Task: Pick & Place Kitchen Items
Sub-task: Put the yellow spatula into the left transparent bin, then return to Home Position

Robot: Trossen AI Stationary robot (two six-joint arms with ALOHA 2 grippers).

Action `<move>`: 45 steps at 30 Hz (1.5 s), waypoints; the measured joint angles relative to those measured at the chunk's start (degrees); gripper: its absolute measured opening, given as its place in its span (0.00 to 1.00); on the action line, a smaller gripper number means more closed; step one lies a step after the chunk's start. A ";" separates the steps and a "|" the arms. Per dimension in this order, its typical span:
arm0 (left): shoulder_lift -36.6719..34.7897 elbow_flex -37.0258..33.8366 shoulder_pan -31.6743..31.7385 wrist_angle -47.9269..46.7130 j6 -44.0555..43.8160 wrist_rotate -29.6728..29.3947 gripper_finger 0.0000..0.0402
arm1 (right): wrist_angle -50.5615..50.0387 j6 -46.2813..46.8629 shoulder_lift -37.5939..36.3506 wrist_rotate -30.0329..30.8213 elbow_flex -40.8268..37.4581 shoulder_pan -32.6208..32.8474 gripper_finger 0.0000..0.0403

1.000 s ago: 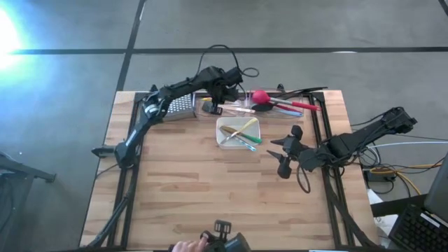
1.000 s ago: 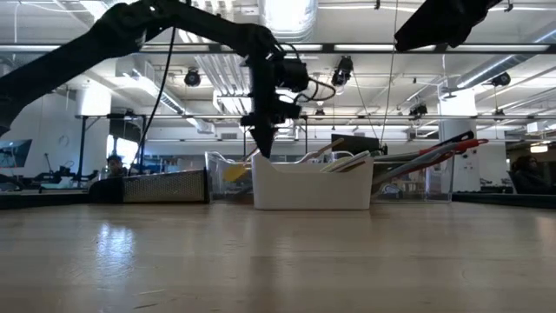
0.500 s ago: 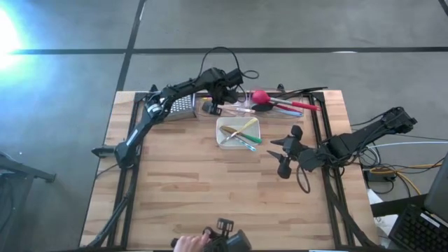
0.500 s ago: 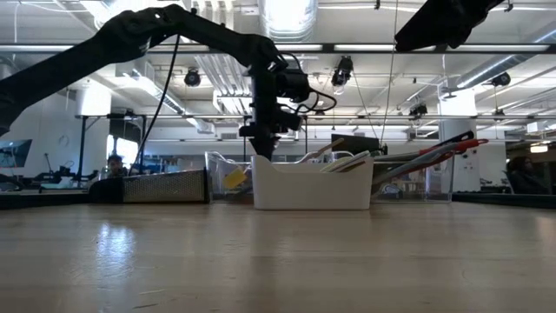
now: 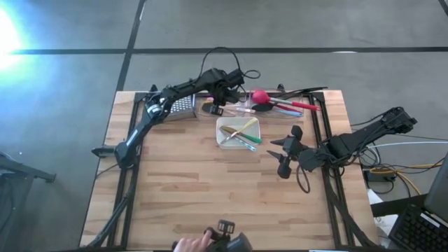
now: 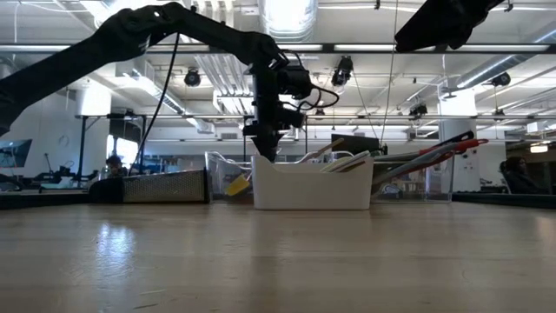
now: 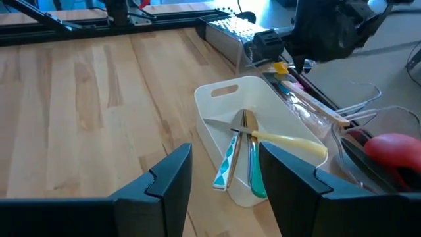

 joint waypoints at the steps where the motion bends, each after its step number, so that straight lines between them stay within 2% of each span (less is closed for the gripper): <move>1: -0.36 0.00 -0.04 -0.04 -0.38 -0.02 0.16 | -0.01 0.34 0.00 0.00 0.00 0.00 0.43; 5: -2.21 0.00 -0.25 -0.03 -2.33 -0.04 0.23 | -0.04 2.01 0.00 -0.02 0.00 0.00 0.43; 16: -8.36 0.00 -0.44 -1.09 -7.36 0.68 0.54 | 0.02 1.80 -0.32 0.02 0.00 0.01 0.44; 19: -11.34 -0.02 -0.38 -3.20 -11.99 7.36 0.58 | 0.03 0.86 -1.30 0.17 0.00 0.00 0.42; 23: -17.72 -0.72 0.10 -3.51 -17.77 22.81 0.58 | 0.93 -2.04 -3.12 0.13 0.00 0.01 0.37; 25: -22.03 -3.30 0.02 -0.89 -20.37 29.68 0.57 | 1.26 -3.56 -4.10 0.02 0.00 0.02 0.34; 28: -30.01 -11.23 -1.68 7.51 -22.49 32.64 0.57 | 1.53 -5.78 -5.21 -0.69 0.00 0.00 0.27; 34: -49.16 -36.12 -8.00 30.59 -25.98 23.56 0.57 | 3.31 -9.55 -7.24 -10.47 -0.32 -1.34 0.08; 37: -58.02 -49.95 -12.13 44.26 -28.41 21.53 0.57 | 9.56 -15.02 -7.96 -18.46 -1.96 -3.27 0.03; 41: -68.10 -65.78 -16.03 58.07 -36.75 21.42 0.57 | 20.67 -20.80 -9.82 -34.06 -5.73 -7.56 0.02; 43: -72.67 -72.10 -16.81 62.07 -39.83 21.21 0.57 | 22.49 -21.35 -11.37 -39.03 -7.50 -9.90 0.02; 45: -76.92 -77.23 -17.07 63.39 -40.94 20.92 0.57 | 22.24 -20.85 -13.52 -41.37 -9.25 -12.10 0.02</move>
